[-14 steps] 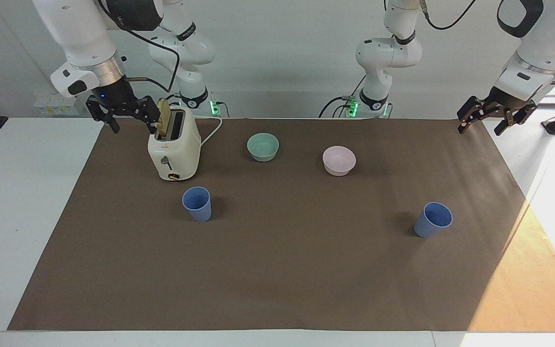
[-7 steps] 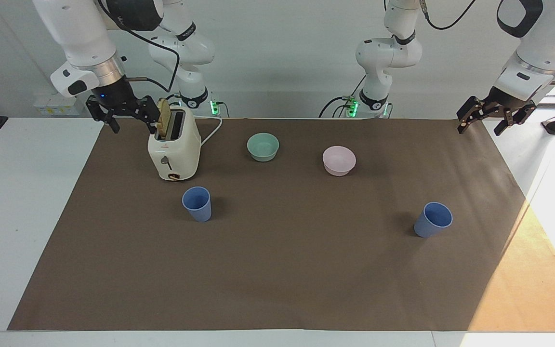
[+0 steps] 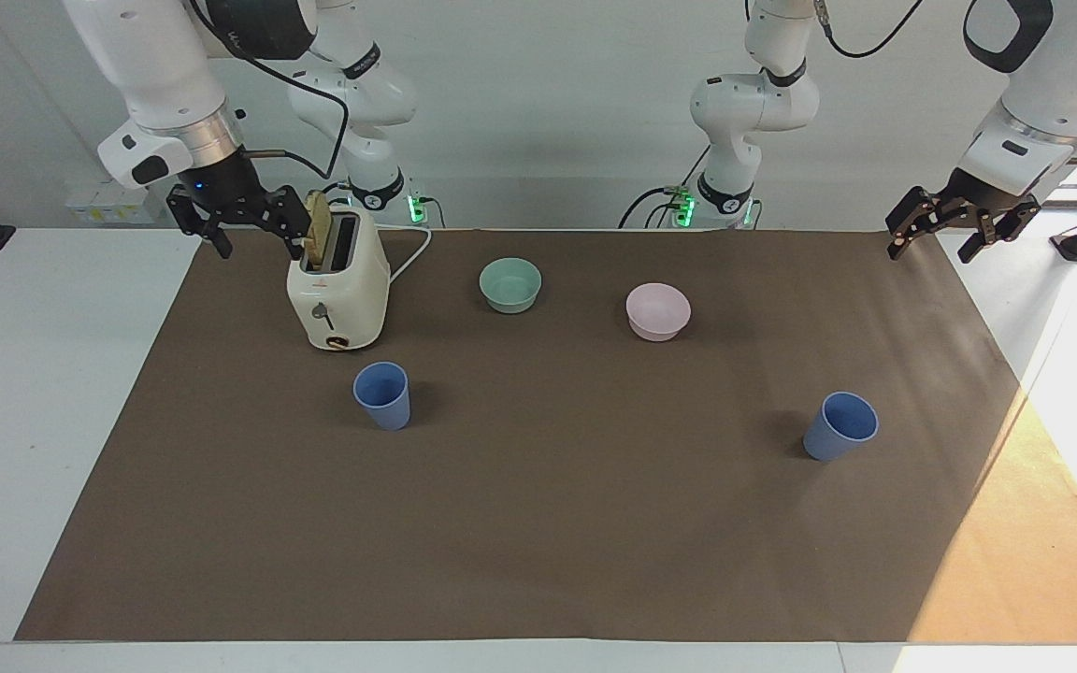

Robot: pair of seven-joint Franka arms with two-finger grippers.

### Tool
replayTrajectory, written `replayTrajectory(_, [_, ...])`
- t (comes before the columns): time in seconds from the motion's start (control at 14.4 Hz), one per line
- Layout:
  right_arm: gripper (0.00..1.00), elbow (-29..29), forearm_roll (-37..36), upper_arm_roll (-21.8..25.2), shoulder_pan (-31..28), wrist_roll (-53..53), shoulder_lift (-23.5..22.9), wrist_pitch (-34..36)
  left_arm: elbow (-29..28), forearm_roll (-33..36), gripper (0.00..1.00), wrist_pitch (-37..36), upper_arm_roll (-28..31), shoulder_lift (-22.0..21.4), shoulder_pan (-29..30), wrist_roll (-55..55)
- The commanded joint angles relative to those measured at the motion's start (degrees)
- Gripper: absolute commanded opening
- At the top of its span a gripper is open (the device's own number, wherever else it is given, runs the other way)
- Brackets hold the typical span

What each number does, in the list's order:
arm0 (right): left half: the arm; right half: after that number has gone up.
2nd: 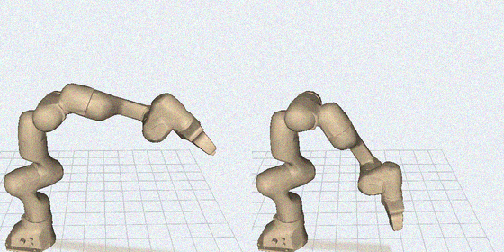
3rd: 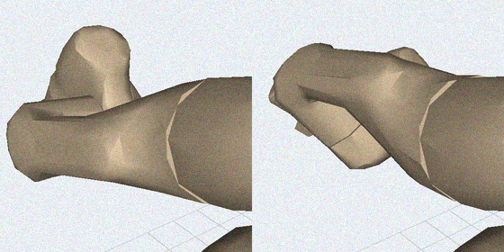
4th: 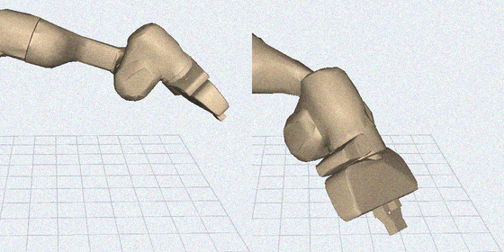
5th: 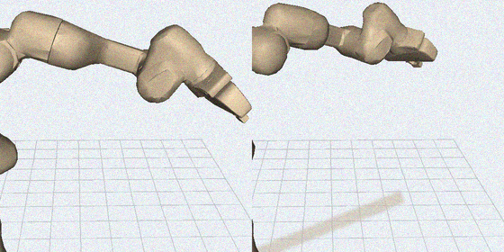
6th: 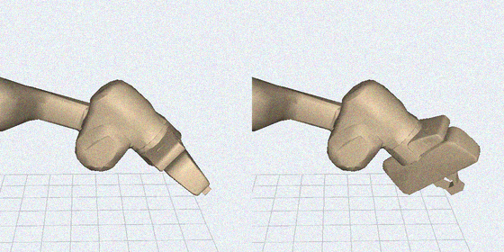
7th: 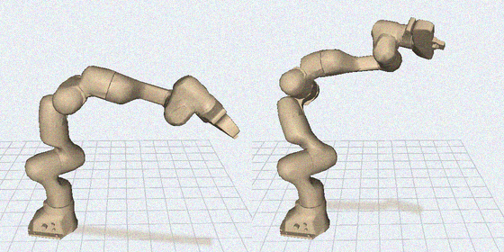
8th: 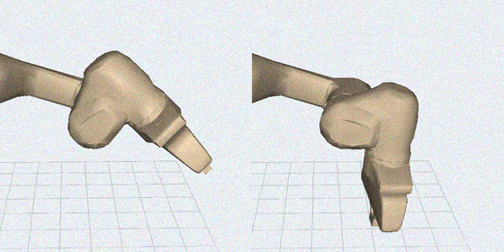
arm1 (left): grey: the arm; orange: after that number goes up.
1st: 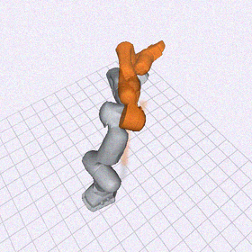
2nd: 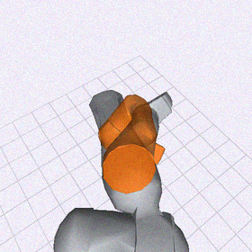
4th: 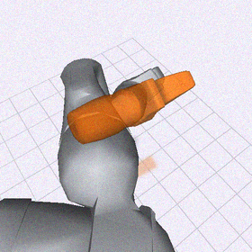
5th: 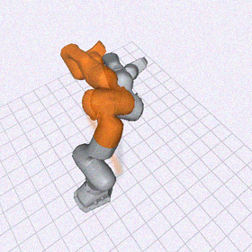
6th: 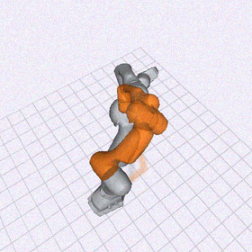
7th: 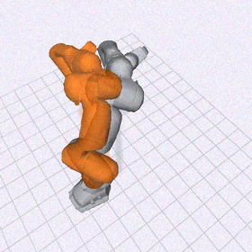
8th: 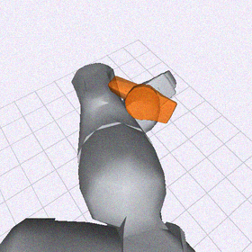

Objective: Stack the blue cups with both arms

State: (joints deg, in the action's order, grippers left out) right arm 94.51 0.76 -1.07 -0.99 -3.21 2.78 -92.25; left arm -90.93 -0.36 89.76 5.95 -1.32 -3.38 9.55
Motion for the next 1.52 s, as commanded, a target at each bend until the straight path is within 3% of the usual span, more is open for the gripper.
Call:
replayTrajectory(0.0, [1.0, -0.65, 0.39, 0.01, -0.06, -1.0, -0.41, 0.4, 0.75, 0.27, 1.0, 0.15, 0.11, 0.18, -0.31, -0.58])
replayTrajectory(0.9, [1.0, -0.65, 0.39, 0.01, -0.06, -1.0, -0.41, 0.4, 0.49, -2.1, 1.0, 3.75, -0.06, 1.32, -0.31, -0.5])
replayTrajectory(1.45, [1.0, -0.65, 0.39, 0.01, -0.06, -1.0, -0.41, 0.4, -4.68, -2.63, 1.0, 15.61, 0.03, 5.54, 0.21, -0.67])
